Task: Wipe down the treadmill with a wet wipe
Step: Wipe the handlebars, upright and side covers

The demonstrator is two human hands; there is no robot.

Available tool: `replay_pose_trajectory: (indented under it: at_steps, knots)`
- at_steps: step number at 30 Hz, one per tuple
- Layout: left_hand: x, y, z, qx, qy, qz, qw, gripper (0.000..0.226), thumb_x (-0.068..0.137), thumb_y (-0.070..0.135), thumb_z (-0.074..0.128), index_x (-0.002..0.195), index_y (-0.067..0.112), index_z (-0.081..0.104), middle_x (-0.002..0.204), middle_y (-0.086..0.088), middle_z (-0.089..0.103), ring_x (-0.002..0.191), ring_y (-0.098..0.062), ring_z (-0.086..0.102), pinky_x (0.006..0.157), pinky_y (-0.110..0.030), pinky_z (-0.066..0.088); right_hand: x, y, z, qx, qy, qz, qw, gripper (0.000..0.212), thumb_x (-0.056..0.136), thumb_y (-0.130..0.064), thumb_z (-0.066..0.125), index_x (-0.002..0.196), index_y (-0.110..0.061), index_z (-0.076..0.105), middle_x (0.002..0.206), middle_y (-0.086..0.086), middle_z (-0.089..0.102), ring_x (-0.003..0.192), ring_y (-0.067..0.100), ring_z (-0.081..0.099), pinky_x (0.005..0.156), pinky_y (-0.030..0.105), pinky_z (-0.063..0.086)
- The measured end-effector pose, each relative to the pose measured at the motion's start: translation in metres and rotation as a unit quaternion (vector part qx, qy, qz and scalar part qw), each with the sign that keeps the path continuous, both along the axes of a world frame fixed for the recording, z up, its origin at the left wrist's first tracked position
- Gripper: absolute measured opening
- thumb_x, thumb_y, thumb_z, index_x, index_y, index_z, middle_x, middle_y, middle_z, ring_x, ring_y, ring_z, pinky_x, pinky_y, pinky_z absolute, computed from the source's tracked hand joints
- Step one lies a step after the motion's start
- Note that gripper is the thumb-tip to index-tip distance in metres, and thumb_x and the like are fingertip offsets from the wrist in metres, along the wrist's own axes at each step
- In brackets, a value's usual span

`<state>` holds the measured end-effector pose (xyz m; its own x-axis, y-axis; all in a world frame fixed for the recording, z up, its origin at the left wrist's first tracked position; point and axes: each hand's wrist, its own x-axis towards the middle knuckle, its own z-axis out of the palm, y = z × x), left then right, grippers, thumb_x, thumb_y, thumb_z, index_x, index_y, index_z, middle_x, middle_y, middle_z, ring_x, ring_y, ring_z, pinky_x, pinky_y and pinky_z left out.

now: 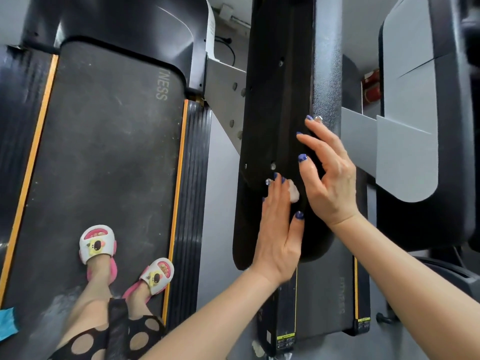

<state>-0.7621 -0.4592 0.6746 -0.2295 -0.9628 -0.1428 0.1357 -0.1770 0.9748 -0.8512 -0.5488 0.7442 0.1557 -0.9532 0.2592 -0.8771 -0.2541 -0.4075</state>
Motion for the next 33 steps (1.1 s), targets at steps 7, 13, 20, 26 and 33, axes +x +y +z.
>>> replay_pose_trajectory:
  at_steps: [7, 13, 20, 26, 33]
  knots:
    - [0.002, 0.006, -0.011, -0.039, -0.018, -0.007, 0.999, 0.064, 0.103, 0.041, 0.029, 0.158, 0.026, -0.002, 0.17, 0.005, 0.001, 0.156, -0.009, -0.003, 0.127, -0.032, -0.001, -0.002, -0.075, 0.008, 0.023, 0.078, 0.082, 0.993, 0.037, 0.097, -0.018, 0.048, 0.125, 0.0, 0.066, 0.148, 0.014, 0.052, 0.145, 0.029, 0.04, 0.117, 0.048, 0.035]
    - [-0.004, -0.026, -0.006, -0.059, -0.029, -0.004, 0.998, 0.061, 0.104, 0.041, 0.026, 0.158, 0.022, 0.005, 0.17, 0.004, -0.001, 0.156, -0.011, -0.005, 0.127, -0.036, -0.001, -0.006, -0.077, 0.005, 0.005, 0.063, 0.084, 0.994, 0.032, 0.094, -0.017, 0.052, 0.115, -0.002, 0.07, 0.142, 0.012, 0.058, 0.142, 0.027, 0.045, 0.115, 0.049, 0.038]
    - [-0.007, -0.045, -0.008, -0.037, -0.03, 0.032, 0.998, 0.057, 0.106, 0.037, 0.023, 0.159, 0.023, 0.01, 0.17, 0.005, 0.005, 0.156, -0.008, -0.004, 0.127, -0.038, -0.002, -0.007, -0.078, 0.005, -0.001, 0.041, 0.077, 0.996, 0.026, 0.091, -0.014, 0.055, 0.108, -0.003, 0.073, 0.138, 0.01, 0.061, 0.139, 0.023, 0.049, 0.112, 0.047, 0.041]
    - [-0.002, -0.027, -0.016, -0.014, -0.029, 0.005, 0.999, 0.061, 0.104, 0.046, 0.022, 0.158, 0.026, 0.001, 0.169, 0.01, -0.006, 0.154, -0.004, -0.009, 0.127, -0.037, -0.003, -0.006, -0.077, 0.004, -0.005, 0.038, 0.073, 0.997, 0.024, 0.091, -0.014, 0.056, 0.103, -0.004, 0.075, 0.135, 0.009, 0.063, 0.137, 0.022, 0.051, 0.111, 0.048, 0.042]
    - [-0.006, -0.068, -0.025, 0.022, -0.038, 0.126, 0.991, 0.042, 0.108, 0.037, 0.039, 0.149, 0.043, 0.037, 0.166, 0.02, 0.01, 0.155, -0.009, 0.014, 0.125, -0.049, 0.024, -0.005, -0.076, 0.004, -0.012, 0.03, 0.062, 0.998, 0.024, 0.091, -0.012, 0.056, 0.101, -0.004, 0.076, 0.132, 0.007, 0.065, 0.135, 0.019, 0.053, 0.113, 0.039, 0.042]
